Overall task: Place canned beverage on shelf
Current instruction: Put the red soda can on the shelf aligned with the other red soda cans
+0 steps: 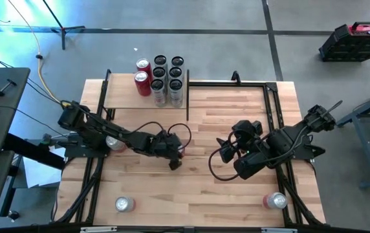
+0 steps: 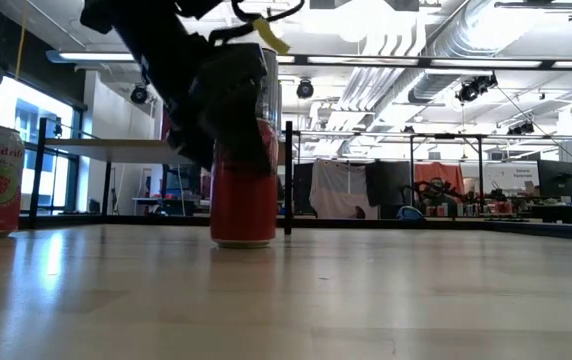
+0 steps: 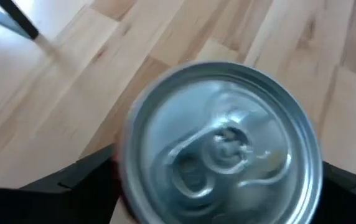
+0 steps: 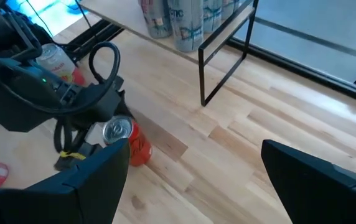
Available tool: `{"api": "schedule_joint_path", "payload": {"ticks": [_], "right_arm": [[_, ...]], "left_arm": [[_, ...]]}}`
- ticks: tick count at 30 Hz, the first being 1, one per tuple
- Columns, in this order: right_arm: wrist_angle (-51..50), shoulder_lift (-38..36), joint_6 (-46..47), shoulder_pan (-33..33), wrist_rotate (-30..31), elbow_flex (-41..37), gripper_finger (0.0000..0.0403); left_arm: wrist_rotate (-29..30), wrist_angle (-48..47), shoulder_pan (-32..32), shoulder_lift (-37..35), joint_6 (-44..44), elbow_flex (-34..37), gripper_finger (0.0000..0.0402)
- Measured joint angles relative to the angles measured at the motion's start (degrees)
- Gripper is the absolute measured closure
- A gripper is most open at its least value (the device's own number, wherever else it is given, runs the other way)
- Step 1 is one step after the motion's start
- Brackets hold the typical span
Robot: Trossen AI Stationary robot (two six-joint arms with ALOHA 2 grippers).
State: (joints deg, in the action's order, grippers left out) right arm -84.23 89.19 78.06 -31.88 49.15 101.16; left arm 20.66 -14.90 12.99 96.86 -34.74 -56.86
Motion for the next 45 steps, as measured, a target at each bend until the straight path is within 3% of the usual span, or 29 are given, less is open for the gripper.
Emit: {"api": "schedule_joint_path", "payload": {"ticks": [6, 10, 14, 22, 29, 35, 40, 45], "right_arm": [[-0.42, 0.0, -0.58, 0.0, 0.39, 0.0, 0.0054], [-0.39, 0.0, -2.2, 0.0, 0.39, 0.0, 0.0054], [-0.11, 0.08, -4.8, -0.01, 0.55, 0.0, 0.0054], [1.82, 2.24, -11.14, -0.92, 1.6, 0.0, 0.0054], [11.56, 2.45, -16.48, 1.61, 3.23, 0.0, 0.0054], [23.62, 2.75, -23.75, 2.89, 5.06, 0.0, 0.0054], [31.43, 2.75, -25.2, 6.39, 8.92, 0.0, 0.0054], [38.55, 3.09, -25.58, 11.67, 11.06, 0.0, 0.0054]], "left_arm": [[-2.56, -3.75, 0.0, -1.77, -1.17, -0.09, 0.0102], [-4.99, -9.06, 0.23, -5.4, -2.19, 0.07, 0.0108], [-6.86, -14.33, 0.75, -12.63, 0.42, -0.98, 0.0108], [-10.06, -34.07, 3.23, -27.83, 3.5, -9.67, 0.0108], [-6.72, -46.87, 4.41, -41.32, 5.28, -13.04, 0.0108], [-1.47, -50.93, -0.91, -50.41, 14.49, -10.96, 0.0108], [-5.37, -51.64, -7.82, -54.08, 23.74, -7.29, 0.0108], [-10.0, -51.24, -15.89, -52.79, 34.35, -6.25, 0.0108]]}}
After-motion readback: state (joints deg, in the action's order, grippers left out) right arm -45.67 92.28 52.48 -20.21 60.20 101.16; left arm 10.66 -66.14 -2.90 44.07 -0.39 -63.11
